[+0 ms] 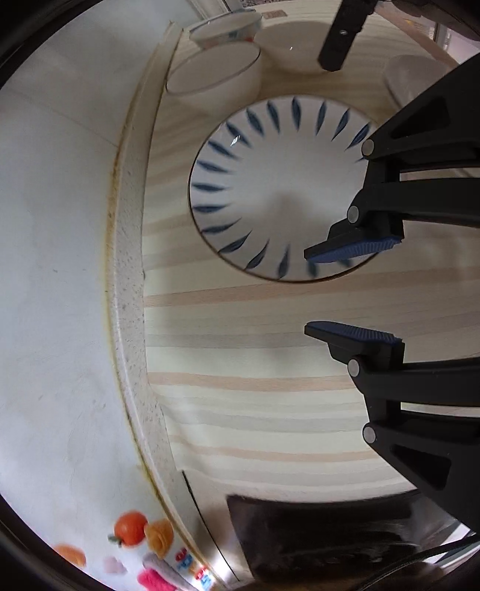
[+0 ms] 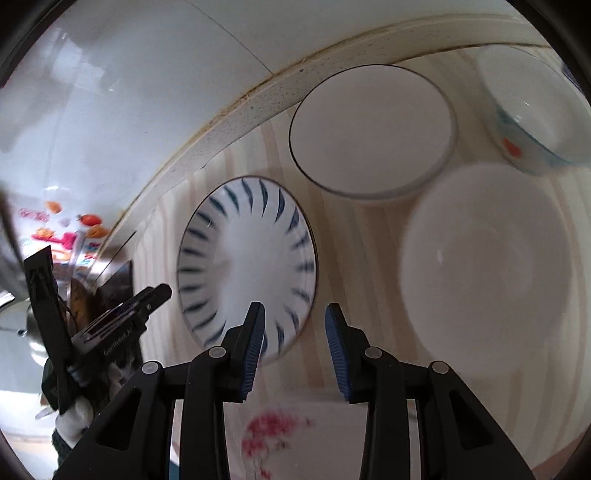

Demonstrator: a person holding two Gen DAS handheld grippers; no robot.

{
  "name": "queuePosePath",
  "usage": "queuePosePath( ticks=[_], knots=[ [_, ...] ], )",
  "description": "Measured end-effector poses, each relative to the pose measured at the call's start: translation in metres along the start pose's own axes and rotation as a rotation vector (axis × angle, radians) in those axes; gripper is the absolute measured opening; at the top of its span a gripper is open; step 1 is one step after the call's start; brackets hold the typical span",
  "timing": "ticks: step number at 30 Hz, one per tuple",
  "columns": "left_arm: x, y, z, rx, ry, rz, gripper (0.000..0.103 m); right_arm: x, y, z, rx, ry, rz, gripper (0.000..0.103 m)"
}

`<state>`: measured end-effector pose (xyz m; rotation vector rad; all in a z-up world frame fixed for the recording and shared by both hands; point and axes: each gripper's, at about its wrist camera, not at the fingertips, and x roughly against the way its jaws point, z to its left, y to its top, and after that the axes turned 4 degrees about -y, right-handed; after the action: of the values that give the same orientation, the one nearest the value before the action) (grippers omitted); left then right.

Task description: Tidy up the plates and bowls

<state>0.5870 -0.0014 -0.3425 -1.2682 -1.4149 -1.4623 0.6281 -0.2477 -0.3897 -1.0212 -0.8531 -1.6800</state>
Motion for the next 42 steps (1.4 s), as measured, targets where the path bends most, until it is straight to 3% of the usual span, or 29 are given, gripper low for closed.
queuePosePath(
  ticks=[4, 8, 10, 15, 21, 33, 42],
  knots=[
    [-0.027, 0.011, 0.004, -0.015, -0.042, 0.059, 0.030, -0.027, 0.015, 0.010, 0.016, -0.057, 0.017, 0.036],
    [-0.043, 0.013, -0.001, -0.031, -0.102, 0.087, 0.029, -0.041, 0.018, 0.015, 0.057, -0.141, 0.004, 0.018],
    [-0.042, 0.012, -0.006, -0.055, -0.093, 0.068, 0.023, -0.045, 0.020, 0.014, 0.063, -0.161, -0.003, 0.015],
    [-0.039, 0.005, -0.011, -0.065, -0.077, 0.063, 0.023, -0.045, 0.017, 0.012, 0.074, -0.162, -0.009, 0.012],
    [-0.014, -0.014, -0.012, -0.070, -0.056, 0.026, 0.023, -0.032, 0.012, 0.011, 0.105, -0.159, -0.025, 0.012],
    [0.069, -0.050, -0.027, -0.004, -0.089, -0.081, 0.023, 0.031, -0.026, 0.009, 0.197, -0.127, -0.050, 0.012],
    [0.088, -0.081, -0.051, 0.001, -0.097, -0.109, 0.023, 0.074, -0.065, -0.016, 0.206, -0.105, -0.059, 0.012]
  ],
)
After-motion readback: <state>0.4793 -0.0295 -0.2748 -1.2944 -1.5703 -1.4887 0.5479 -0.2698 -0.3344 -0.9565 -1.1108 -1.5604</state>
